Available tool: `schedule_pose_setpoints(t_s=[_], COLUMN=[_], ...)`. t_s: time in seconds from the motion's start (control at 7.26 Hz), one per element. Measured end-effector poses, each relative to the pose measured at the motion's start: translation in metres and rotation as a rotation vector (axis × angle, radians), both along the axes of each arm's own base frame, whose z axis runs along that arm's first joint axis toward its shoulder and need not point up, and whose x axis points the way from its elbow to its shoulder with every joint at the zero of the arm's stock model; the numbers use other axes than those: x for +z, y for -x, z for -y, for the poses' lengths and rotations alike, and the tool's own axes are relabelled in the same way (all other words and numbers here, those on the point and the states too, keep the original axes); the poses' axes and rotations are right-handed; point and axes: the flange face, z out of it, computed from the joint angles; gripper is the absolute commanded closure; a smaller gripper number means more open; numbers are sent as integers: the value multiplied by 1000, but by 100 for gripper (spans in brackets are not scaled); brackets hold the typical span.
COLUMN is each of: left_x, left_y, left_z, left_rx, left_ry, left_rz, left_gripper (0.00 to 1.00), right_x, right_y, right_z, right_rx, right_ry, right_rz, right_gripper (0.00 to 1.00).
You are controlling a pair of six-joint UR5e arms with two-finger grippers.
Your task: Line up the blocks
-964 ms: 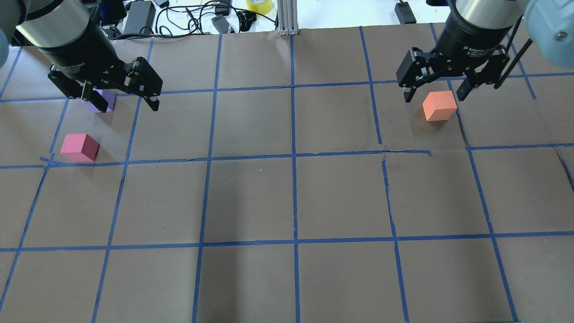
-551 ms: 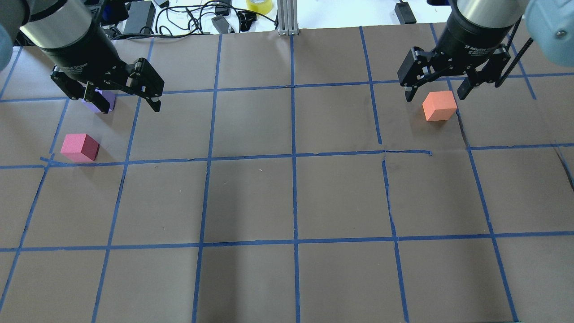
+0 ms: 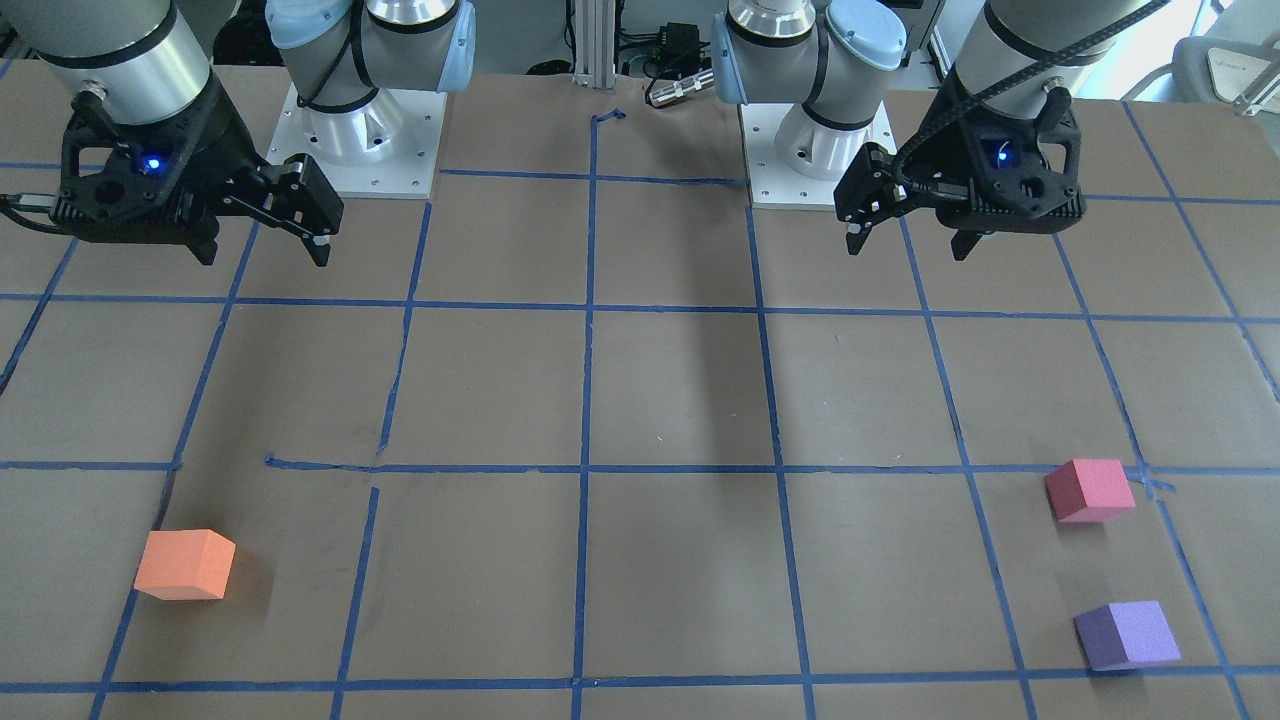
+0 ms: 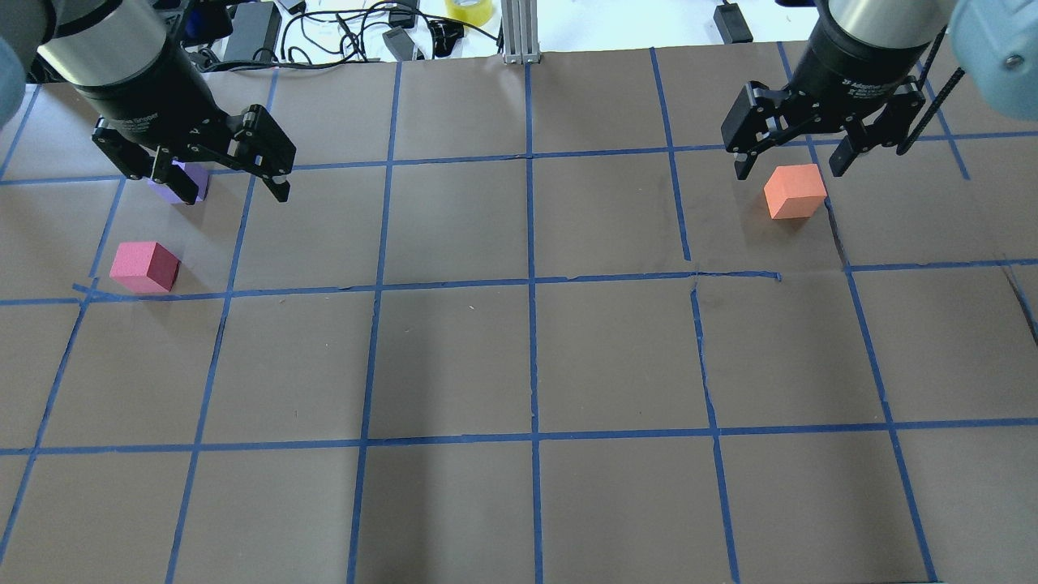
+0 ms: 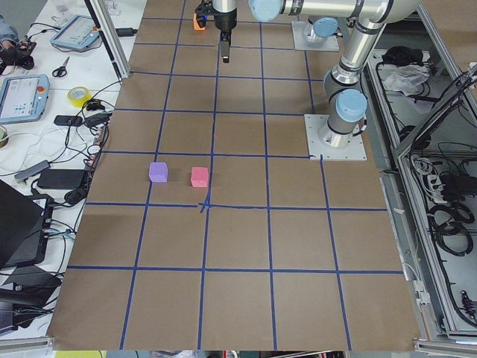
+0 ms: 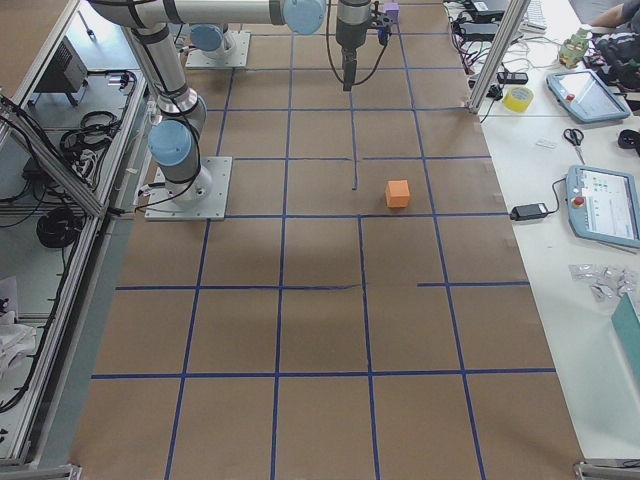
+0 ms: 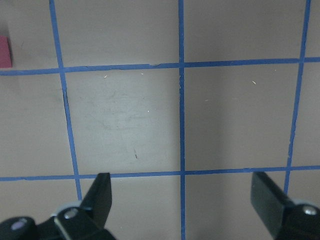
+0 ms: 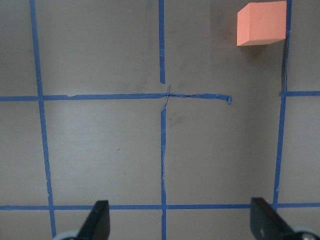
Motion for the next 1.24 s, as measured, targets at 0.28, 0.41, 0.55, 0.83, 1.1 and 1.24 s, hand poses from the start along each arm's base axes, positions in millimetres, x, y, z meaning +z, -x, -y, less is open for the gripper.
schedule_pose_setpoints(t_s=[0.28, 0.41, 0.55, 0.83, 1.1, 1.24], left_x=[-8, 1, 12, 25, 33, 35], left_y=[-1, -1, -1, 3, 7, 8], left_z=[19, 24, 23, 8, -6, -4], left_rx=[8, 7, 5, 1, 4, 8], left_ry=[39, 104, 151, 159, 133, 145], left_rz=[1, 7, 11, 18, 14, 6], left_gripper=[0, 0, 0, 0, 0, 0], right_x=[0, -1, -2, -5, -10, -17], right_y=[1, 7, 16, 26, 33, 46], right_z=[1, 3, 5, 7, 14, 25], right_rx=[3, -5, -22, -20, 23, 65], right_ry=[4, 2, -1, -5, -8, 7], right_rz=[0, 0, 2, 3, 4, 1], right_gripper=[0, 0, 0, 0, 0, 0])
